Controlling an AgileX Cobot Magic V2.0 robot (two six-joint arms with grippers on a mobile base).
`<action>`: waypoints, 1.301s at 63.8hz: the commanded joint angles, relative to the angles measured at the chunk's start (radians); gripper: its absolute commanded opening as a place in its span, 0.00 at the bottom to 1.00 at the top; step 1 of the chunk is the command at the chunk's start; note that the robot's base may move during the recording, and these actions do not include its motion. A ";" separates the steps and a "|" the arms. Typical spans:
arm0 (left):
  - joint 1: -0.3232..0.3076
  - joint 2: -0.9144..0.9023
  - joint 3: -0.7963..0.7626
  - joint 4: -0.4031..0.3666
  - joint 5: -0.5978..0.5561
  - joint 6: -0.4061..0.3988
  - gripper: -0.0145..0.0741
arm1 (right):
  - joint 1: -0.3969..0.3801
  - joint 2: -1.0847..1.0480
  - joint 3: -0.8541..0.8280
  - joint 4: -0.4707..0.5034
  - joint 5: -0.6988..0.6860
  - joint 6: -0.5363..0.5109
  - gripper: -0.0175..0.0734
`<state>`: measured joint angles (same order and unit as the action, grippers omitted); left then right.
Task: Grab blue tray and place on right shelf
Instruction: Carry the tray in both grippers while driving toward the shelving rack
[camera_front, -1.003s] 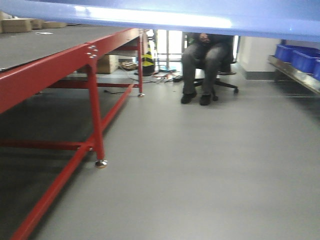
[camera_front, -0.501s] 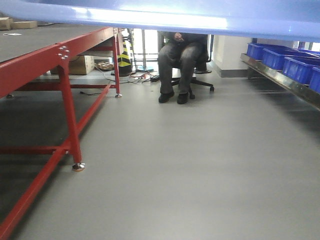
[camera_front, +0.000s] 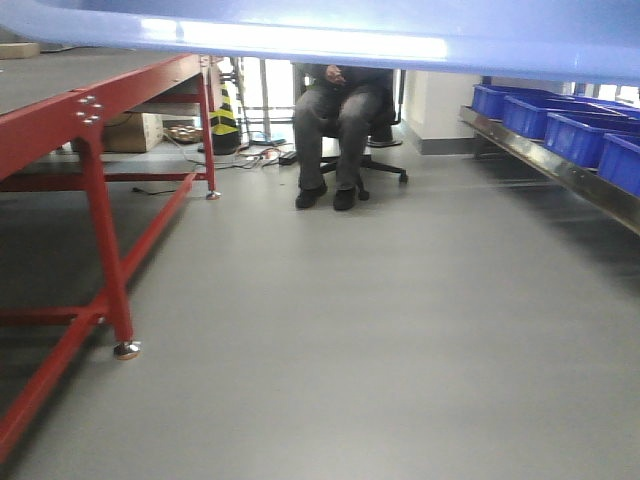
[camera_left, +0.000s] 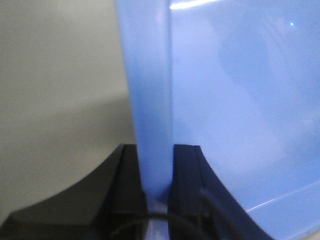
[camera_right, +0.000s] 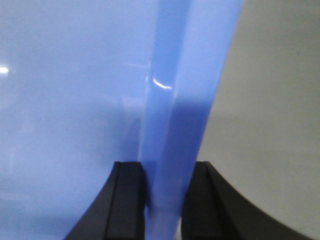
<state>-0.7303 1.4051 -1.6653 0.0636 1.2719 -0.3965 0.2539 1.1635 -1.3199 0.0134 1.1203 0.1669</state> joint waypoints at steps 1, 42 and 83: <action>-0.016 -0.030 -0.023 -0.048 0.065 0.031 0.11 | 0.005 -0.016 -0.029 0.020 -0.072 -0.037 0.26; -0.016 -0.030 -0.023 -0.071 0.065 0.031 0.11 | 0.005 -0.016 -0.029 0.020 -0.072 -0.037 0.26; -0.016 -0.030 -0.023 -0.077 0.065 0.031 0.11 | 0.005 -0.016 -0.029 0.020 -0.072 -0.037 0.26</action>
<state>-0.7303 1.4045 -1.6653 0.0368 1.2719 -0.3947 0.2539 1.1635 -1.3199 0.0000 1.1224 0.1669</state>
